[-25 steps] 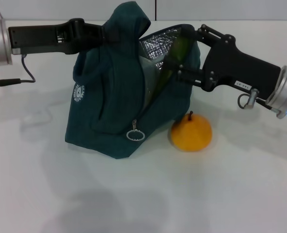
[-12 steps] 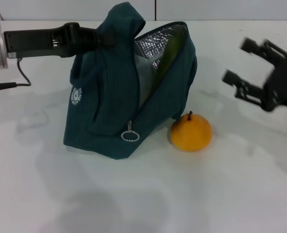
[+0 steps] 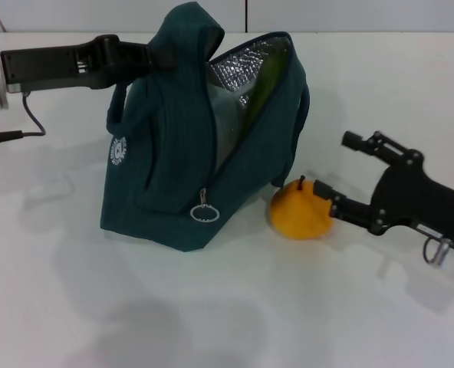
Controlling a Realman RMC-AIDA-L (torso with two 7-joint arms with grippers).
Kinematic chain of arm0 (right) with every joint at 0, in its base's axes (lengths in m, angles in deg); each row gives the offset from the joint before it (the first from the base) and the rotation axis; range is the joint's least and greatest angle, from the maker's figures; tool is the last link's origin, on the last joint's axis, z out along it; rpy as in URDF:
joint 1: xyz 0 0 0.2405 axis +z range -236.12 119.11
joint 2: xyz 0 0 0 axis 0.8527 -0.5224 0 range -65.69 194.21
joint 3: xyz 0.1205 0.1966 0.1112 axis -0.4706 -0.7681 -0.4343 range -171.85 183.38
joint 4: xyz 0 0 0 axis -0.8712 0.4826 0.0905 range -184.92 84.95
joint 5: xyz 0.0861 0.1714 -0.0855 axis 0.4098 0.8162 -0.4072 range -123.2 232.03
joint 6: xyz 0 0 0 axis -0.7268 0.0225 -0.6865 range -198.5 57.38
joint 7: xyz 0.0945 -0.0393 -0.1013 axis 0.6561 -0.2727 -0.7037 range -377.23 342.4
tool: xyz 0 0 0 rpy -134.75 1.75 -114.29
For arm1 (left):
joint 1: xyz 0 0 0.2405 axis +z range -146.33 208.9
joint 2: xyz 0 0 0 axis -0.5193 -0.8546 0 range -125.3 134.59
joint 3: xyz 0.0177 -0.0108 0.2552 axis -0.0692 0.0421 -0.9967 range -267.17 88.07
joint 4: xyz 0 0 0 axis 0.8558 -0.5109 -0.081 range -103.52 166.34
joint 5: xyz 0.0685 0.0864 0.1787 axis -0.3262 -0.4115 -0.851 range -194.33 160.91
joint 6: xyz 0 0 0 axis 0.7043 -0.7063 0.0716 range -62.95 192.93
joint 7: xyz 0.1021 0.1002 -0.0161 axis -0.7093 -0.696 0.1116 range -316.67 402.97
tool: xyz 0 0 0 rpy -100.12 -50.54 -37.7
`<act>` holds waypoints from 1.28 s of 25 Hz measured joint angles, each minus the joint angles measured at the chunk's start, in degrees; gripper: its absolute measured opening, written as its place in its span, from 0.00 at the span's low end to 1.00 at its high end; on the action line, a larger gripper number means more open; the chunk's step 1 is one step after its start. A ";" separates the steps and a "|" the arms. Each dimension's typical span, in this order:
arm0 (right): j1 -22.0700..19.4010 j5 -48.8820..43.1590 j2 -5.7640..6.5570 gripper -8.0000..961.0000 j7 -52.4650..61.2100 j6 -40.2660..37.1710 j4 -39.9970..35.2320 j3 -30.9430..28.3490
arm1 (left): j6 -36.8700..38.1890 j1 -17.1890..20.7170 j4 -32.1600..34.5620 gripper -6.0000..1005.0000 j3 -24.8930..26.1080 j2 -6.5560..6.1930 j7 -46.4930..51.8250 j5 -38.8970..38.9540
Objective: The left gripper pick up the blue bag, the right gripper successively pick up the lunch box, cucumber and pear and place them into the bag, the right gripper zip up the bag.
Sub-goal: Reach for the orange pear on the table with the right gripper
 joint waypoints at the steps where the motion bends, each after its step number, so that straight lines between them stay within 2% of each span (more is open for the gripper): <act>1: 0.00 0.00 0.00 0.79 0.00 0.00 0.00 0.00 | -0.04 -0.01 -0.04 0.07 0.00 0.00 -0.04 0.00; 10: 1.73 0.37 -0.07 0.75 0.00 2.78 -0.43 3.77 | -0.09 0.43 -0.08 0.07 -0.01 0.16 -0.04 0.55; 17: 2.46 0.38 -0.07 0.72 0.16 4.24 -0.82 4.15 | -0.42 0.81 -0.07 0.07 0.00 -0.28 -0.08 0.60; 20: 2.49 0.42 -0.07 0.49 0.15 4.57 -0.89 4.19 | -1.38 1.46 -0.06 0.07 0.00 -0.83 -0.34 0.57; 27: 2.97 0.53 -0.07 0.43 0.19 5.13 -0.92 4.63 | -2.18 2.11 -2.00 0.07 2.00 -1.77 -1.84 0.32; 32: 3.08 0.53 -0.06 0.41 0.63 5.41 -0.96 4.70 | -1.95 2.10 -2.42 0.07 1.98 -1.86 -2.15 0.28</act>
